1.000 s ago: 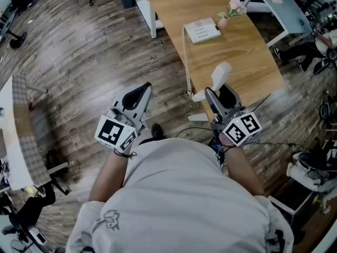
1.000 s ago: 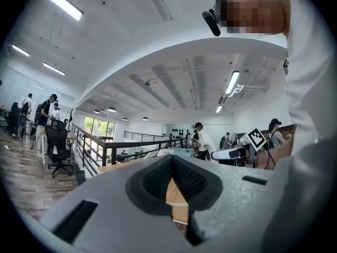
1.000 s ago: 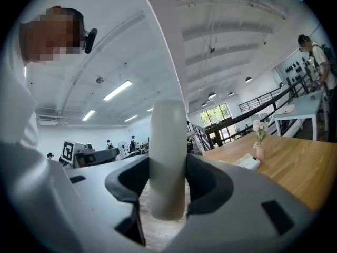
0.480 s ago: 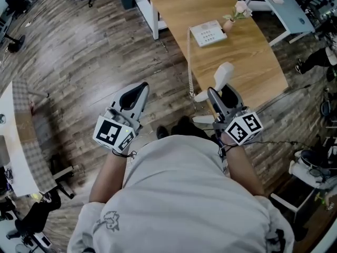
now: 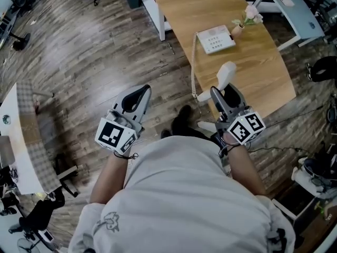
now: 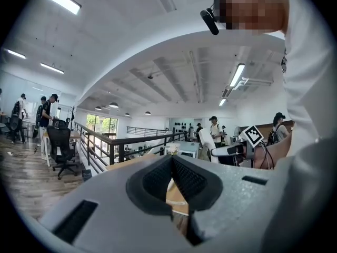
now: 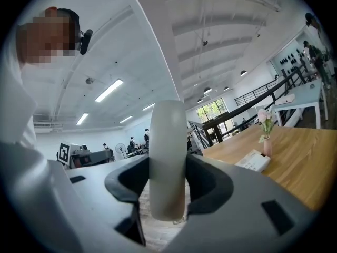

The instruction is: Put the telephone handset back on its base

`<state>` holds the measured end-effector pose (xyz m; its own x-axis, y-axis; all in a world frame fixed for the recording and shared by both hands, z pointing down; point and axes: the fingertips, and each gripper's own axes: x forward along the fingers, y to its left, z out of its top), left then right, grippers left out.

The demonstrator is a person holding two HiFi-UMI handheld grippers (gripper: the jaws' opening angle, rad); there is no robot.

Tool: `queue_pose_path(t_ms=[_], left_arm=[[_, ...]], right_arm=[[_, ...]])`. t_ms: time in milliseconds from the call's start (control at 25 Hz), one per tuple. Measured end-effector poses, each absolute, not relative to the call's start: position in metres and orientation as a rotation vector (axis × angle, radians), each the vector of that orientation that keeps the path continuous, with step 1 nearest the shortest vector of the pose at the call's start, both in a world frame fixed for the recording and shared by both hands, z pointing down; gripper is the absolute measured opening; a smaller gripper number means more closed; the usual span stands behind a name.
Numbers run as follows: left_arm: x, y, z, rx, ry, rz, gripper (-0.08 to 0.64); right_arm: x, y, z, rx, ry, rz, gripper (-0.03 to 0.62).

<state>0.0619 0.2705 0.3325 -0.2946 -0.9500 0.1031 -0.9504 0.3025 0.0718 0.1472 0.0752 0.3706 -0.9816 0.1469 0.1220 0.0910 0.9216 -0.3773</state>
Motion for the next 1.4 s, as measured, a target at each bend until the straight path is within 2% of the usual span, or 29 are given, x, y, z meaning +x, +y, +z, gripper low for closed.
queue_pose_path(t_ms=[560,1400], left_arm=[[-0.032,0.133,0.354,1.822,-2.321,0.024,0.005],[-0.037,-0.024,0.333,2.156,-2.065,0.126,0.005]], right_arm=[[0.057,-0.026,0.399,-0.184,-2.869,0.665,0.222],[0.072,-0.112,0.4,0.024,-2.913,0.804,0.222]])
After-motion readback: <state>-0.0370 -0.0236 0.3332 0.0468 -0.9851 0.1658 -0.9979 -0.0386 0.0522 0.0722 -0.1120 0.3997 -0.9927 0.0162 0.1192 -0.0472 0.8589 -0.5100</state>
